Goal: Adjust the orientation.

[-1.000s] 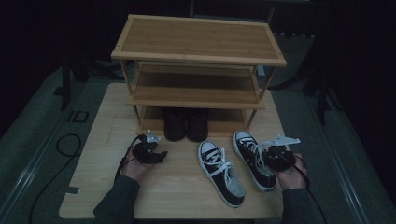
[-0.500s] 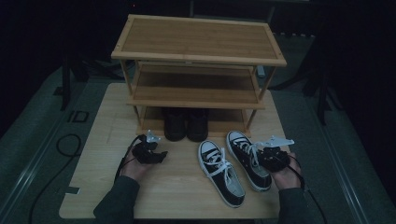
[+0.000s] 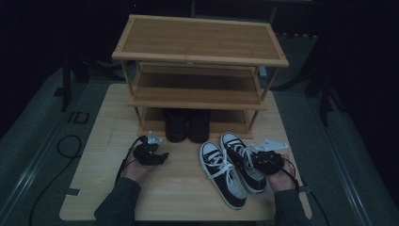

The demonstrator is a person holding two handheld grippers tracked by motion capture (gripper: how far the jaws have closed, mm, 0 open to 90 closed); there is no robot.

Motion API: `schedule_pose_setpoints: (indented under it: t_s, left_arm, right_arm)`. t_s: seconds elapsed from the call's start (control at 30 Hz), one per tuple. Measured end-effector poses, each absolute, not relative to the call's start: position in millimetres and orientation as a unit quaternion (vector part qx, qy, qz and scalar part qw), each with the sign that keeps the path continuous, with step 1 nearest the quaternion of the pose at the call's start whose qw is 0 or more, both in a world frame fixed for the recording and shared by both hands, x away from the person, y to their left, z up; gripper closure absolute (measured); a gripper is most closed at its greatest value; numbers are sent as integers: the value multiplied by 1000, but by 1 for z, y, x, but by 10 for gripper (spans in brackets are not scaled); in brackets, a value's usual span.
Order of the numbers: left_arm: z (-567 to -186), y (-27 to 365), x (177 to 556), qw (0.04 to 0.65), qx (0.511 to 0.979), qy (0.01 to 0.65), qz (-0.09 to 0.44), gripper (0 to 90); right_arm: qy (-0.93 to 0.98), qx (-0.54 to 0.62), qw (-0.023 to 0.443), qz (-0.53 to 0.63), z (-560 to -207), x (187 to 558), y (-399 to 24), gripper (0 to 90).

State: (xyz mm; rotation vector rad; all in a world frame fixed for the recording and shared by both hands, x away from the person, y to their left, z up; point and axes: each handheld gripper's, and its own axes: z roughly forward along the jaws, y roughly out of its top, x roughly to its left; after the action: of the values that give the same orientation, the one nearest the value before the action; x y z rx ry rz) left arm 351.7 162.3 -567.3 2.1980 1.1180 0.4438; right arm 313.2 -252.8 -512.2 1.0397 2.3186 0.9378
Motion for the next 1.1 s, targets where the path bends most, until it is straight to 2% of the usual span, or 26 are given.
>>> schedule_pose_setpoints:
  t_s: [0.8, 1.1]
  left_arm:
    - [-567, 162, 352, 313, 833, 424, 169, 434]
    - [-567, 163, 352, 309, 836, 421, 169, 433]
  right_arm:
    - [845, 363, 182, 348, -521, 302, -261, 838]
    - [856, 377, 146, 321, -518, 301, -261, 735]
